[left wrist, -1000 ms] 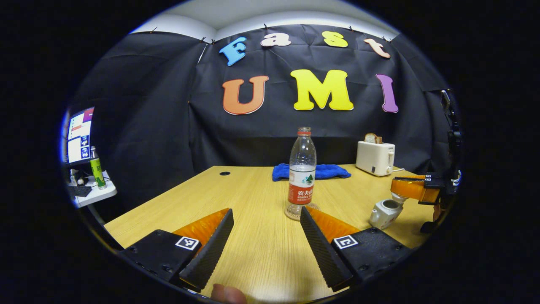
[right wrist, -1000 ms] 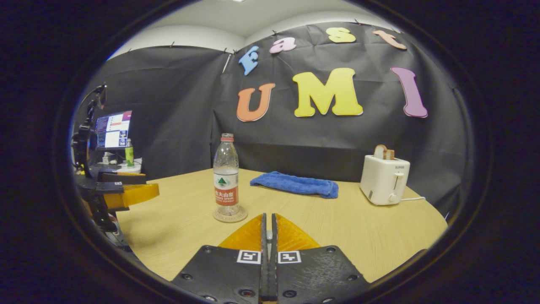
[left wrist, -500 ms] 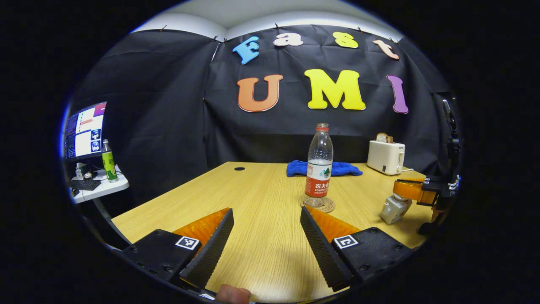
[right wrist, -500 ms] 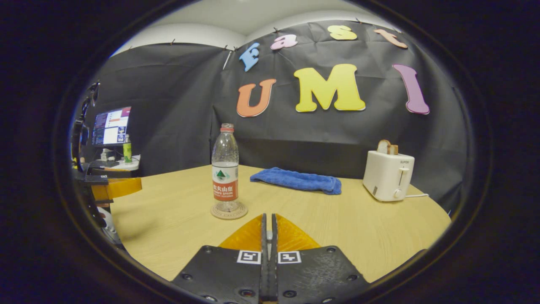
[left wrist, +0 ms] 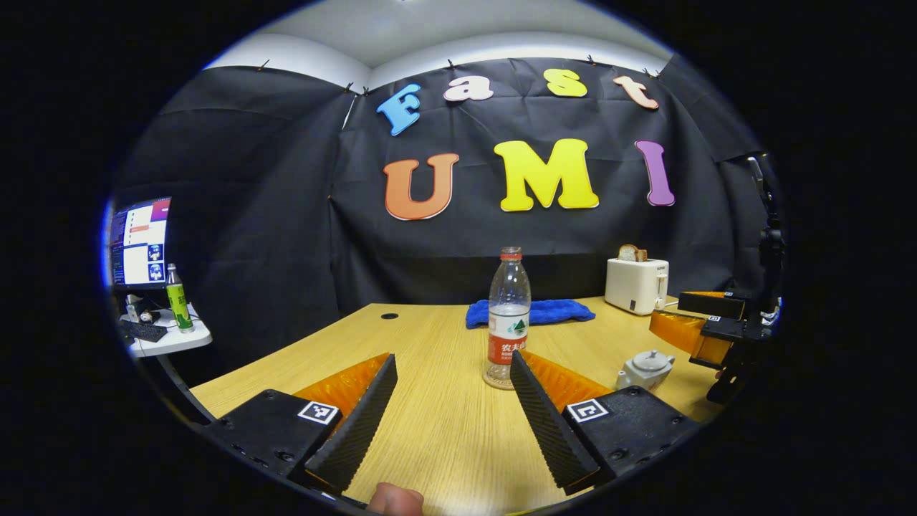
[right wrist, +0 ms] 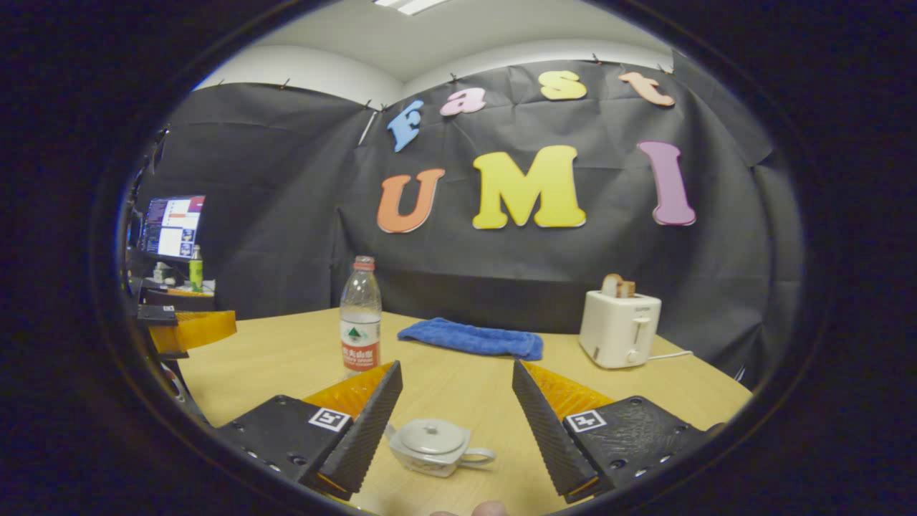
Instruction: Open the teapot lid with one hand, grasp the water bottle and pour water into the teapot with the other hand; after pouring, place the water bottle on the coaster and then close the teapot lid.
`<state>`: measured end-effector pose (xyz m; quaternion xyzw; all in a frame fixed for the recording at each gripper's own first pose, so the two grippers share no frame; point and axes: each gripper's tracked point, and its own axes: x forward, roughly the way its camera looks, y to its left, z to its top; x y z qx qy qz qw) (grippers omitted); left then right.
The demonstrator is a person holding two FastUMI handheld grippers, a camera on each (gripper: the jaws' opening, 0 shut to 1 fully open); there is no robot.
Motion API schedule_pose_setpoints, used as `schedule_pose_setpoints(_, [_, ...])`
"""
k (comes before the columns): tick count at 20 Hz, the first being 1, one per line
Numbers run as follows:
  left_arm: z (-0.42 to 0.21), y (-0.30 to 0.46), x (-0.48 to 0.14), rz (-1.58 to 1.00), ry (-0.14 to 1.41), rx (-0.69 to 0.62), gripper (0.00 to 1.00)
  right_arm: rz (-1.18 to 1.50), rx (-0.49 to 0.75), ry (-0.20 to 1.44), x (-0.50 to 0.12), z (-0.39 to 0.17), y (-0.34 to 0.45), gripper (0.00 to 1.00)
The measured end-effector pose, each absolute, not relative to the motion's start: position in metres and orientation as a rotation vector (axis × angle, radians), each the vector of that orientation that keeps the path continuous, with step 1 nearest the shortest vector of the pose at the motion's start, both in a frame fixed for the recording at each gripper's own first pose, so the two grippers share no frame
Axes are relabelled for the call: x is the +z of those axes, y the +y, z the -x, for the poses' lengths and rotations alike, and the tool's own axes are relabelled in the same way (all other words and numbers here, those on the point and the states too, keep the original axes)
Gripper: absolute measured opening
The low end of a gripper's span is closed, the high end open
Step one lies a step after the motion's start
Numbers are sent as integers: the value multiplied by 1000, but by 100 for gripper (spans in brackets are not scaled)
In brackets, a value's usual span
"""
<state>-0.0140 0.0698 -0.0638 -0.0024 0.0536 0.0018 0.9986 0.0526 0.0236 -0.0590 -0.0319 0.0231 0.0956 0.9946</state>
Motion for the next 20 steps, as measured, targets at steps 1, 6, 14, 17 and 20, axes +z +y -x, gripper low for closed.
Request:
schedule_pose_setpoints(1, [14, 63, -58, -3, 95, -2, 99, 62, 145, 22, -49, -45, 11, 95])
schedule_pose_setpoints(6, [19, 13, -38, 35, 56, -68, 99, 79, 37, -70, -2, 2, -32, 95])
schedule_pose_setpoints(14, [44, -19, -16, 26, 3, -112, 99, 45, -23, -91, 7, 54, -54, 95])
schedule_pose_setpoints(17, [54, -18, 1, -15, -42, -104, 98, 30, -28, -105, 11, 60, -54, 95])
schedule_pose_setpoints(20, [57, -17, 12, -32, -76, -95, 97, 27, -31, -86, 8, 60, -52, 95])
